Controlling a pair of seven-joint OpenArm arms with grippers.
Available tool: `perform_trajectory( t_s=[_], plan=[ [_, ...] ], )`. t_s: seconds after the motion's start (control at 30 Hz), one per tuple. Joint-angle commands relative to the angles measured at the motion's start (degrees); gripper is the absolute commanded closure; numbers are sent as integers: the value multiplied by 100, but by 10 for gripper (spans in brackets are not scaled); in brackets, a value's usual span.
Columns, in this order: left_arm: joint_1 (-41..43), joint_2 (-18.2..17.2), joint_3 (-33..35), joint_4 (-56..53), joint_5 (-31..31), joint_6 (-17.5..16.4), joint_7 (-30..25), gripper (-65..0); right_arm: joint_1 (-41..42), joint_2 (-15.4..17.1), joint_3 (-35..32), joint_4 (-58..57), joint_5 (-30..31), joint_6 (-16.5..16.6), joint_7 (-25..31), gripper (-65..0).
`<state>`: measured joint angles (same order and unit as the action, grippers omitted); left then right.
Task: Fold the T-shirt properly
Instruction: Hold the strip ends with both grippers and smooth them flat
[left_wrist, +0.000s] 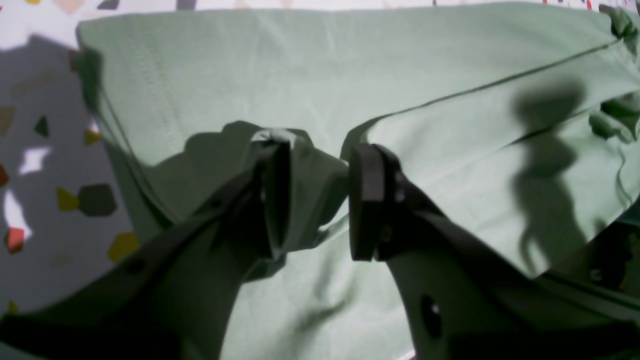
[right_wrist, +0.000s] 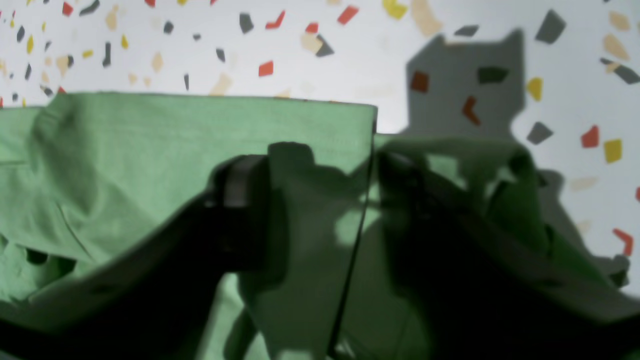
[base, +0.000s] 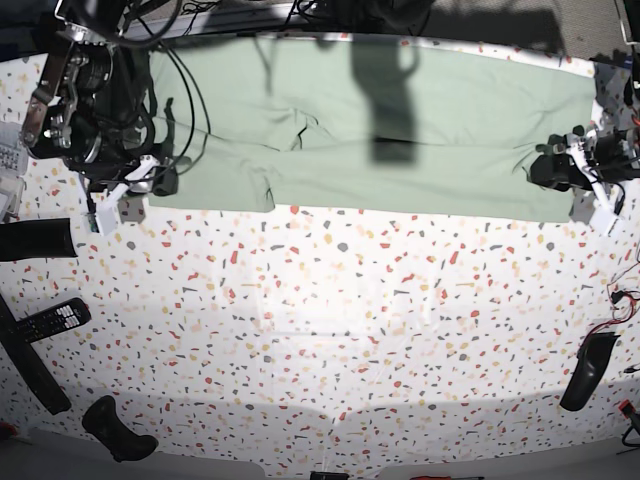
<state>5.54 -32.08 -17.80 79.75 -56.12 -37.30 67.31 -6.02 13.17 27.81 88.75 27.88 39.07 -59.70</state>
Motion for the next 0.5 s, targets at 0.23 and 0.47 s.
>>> perform_trajectory(
  t_s=[0.23, 0.47],
  plan=[
    [-63, -114, -63, 92, -103, 0, -101, -188, 109, 79, 20, 85, 87, 93, 144, 0],
    [-63, -114, -63, 92, -103, 0, -101, -188, 120, 76, 20, 249, 328, 93, 175, 0]
  ],
)
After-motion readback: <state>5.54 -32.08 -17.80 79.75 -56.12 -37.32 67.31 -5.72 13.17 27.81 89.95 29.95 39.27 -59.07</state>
